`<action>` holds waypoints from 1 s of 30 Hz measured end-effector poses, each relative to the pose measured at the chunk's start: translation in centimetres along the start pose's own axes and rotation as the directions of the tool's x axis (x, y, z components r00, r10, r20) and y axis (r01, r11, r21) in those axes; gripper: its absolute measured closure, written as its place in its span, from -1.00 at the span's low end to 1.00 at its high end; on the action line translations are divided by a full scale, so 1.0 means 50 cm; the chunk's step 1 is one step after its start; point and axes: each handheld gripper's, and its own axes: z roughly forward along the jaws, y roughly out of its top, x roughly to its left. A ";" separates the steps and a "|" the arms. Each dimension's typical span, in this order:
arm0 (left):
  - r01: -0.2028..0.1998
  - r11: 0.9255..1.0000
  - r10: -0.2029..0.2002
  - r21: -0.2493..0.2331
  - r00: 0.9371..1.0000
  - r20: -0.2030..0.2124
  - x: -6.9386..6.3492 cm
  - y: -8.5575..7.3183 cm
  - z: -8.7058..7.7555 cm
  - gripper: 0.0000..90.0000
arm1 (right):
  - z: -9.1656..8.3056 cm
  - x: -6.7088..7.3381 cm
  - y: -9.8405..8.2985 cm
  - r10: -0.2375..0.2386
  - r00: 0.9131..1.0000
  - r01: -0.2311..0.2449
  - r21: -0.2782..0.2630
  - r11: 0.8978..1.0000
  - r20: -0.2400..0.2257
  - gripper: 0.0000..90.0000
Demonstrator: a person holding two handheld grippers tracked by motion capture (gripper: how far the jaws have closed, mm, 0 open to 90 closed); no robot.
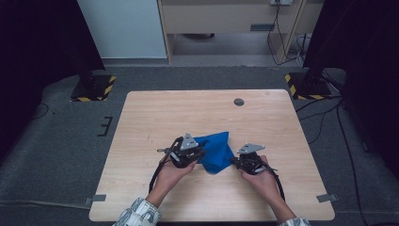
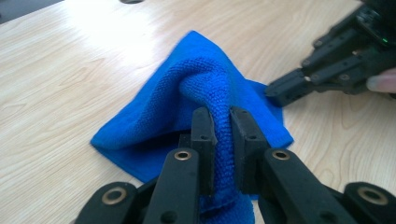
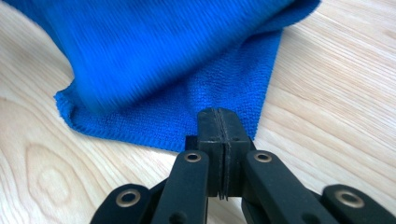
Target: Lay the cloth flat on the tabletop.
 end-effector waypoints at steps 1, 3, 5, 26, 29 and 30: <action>0.007 1.000 -0.007 -0.001 1.000 -0.009 0.005 -0.001 -0.002 0.77 | -0.010 -0.009 -0.001 -0.003 1.000 0.003 0.007 1.000 0.012 0.99; 0.012 1.000 -0.012 0.011 1.000 -0.022 0.016 -0.007 -0.001 0.77 | -0.016 -0.016 -0.002 0.008 1.000 -0.008 -0.002 1.000 0.016 0.99; 0.013 0.999 -0.010 0.052 0.999 -0.052 0.030 -0.021 0.011 0.78 | -0.030 -0.033 -0.004 0.030 0.999 -0.030 -0.015 0.999 0.026 0.99; 0.001 0.997 0.009 0.081 0.991 -0.131 0.042 -0.060 0.010 0.00 | -0.073 0.026 -0.005 -0.034 0.999 0.029 -0.105 0.994 -0.043 0.10; -0.012 0.997 0.020 0.070 0.993 -0.113 0.033 -0.059 0.000 0.00 | -0.061 0.041 -0.007 -0.059 0.996 0.053 -0.088 0.995 -0.072 0.07; -0.017 0.998 0.024 0.063 0.994 -0.106 0.031 -0.058 -0.002 0.00 | -0.057 0.045 -0.009 -0.060 0.995 0.053 -0.083 0.995 -0.081 0.06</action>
